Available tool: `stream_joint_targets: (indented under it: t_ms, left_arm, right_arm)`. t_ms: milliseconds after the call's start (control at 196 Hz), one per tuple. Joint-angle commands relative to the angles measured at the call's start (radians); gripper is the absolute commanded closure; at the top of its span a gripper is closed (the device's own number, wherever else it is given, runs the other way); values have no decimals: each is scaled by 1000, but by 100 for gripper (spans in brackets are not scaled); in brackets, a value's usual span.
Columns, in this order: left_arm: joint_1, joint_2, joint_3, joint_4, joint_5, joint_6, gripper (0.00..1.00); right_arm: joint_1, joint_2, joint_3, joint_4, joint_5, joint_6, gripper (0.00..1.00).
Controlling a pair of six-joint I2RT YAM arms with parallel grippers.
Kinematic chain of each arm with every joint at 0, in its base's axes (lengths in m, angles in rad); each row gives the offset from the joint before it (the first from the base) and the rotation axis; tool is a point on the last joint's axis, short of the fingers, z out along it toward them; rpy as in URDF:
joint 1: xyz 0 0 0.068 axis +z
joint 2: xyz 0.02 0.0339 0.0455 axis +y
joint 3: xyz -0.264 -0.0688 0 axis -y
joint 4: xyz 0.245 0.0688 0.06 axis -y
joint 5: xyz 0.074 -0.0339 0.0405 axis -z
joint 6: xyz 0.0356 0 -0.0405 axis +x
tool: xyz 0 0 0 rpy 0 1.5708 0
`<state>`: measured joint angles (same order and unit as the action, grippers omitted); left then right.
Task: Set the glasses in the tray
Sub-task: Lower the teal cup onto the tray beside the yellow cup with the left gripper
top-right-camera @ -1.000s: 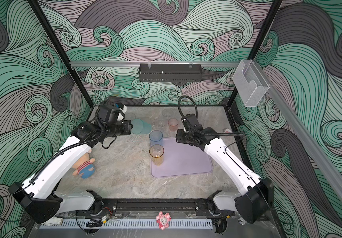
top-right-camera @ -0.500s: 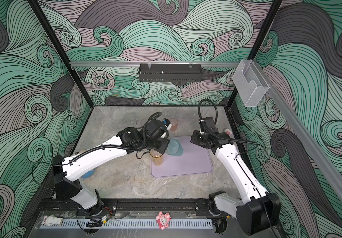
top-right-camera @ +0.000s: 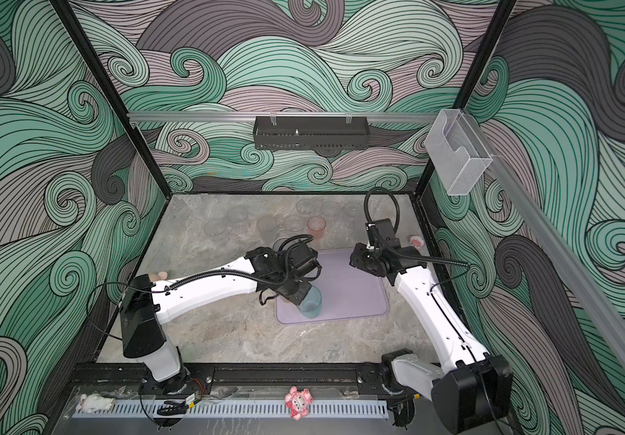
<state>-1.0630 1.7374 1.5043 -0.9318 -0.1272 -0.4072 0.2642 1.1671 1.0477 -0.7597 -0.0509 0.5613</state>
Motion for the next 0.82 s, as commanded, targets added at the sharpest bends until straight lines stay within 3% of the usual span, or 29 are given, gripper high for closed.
stream_joint_targets:
  t_ms: [0, 551, 811]
  left_arm:
    - [-5, -1, -17, -26, -35, 3, 100]
    - [-5, 33, -13, -133, -102, 32, 100]
    - [-4, 78, 7, -168, -66, 41, 100]
  right_arm:
    - [-3, -4, -23, 15, -17, 14, 50]
    - [4, 12, -56, 60, -37, 28, 50]
    - [7, 22, -73, 81, -44, 30, 50]
